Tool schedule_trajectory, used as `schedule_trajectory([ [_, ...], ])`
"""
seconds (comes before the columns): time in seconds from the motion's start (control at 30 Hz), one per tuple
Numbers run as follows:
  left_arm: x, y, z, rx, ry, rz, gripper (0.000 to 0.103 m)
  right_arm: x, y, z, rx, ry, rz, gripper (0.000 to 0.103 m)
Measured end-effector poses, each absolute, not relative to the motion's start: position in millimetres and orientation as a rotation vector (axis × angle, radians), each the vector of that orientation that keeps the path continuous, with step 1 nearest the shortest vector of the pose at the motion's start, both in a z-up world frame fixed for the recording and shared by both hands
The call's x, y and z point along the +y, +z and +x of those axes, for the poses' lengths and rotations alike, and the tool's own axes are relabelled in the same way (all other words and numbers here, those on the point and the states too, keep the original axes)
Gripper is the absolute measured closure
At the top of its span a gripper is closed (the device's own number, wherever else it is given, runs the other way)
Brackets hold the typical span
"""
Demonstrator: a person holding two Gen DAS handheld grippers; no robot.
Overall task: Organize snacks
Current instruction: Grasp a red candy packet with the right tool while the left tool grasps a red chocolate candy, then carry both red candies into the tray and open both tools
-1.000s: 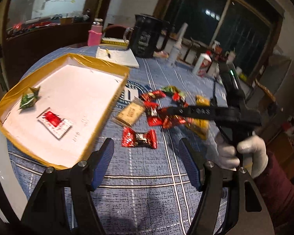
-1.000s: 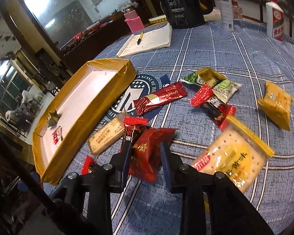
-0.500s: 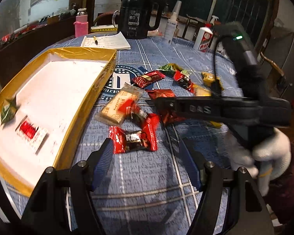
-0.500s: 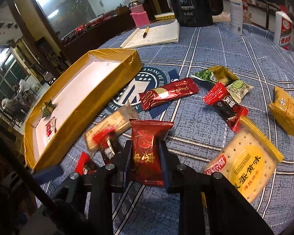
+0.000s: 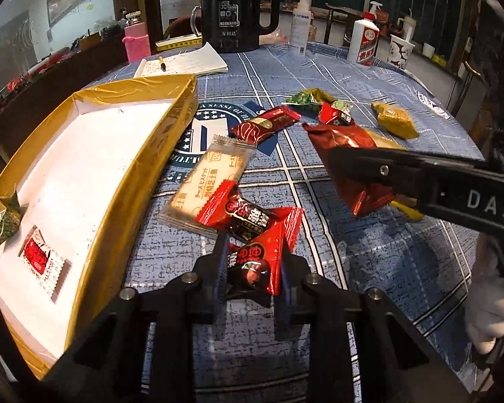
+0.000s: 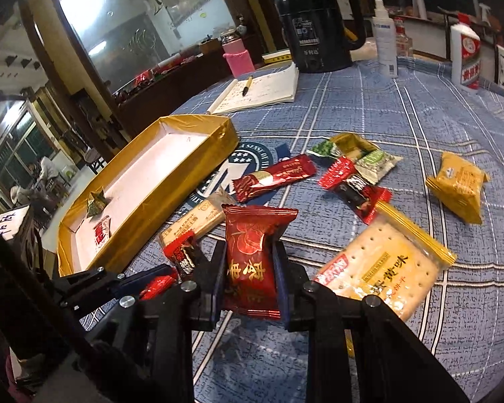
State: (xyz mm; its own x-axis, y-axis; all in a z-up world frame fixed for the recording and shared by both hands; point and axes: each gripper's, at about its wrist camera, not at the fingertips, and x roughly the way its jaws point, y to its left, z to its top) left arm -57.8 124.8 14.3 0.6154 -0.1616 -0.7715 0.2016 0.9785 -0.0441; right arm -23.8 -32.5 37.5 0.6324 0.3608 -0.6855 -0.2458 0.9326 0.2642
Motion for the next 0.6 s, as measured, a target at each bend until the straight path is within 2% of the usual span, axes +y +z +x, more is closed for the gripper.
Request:
schedule_trajectory([
  [0.37,139,37,-81,0.801,-0.198,-0.030,0.077,-42,39,-31,0.800,0.345,0.182,0.078],
  [0.6,176,61,-109,0.724,-0.145,-0.108,0.077,-25,52,-45,0.773,0.361,0.150,0.078],
])
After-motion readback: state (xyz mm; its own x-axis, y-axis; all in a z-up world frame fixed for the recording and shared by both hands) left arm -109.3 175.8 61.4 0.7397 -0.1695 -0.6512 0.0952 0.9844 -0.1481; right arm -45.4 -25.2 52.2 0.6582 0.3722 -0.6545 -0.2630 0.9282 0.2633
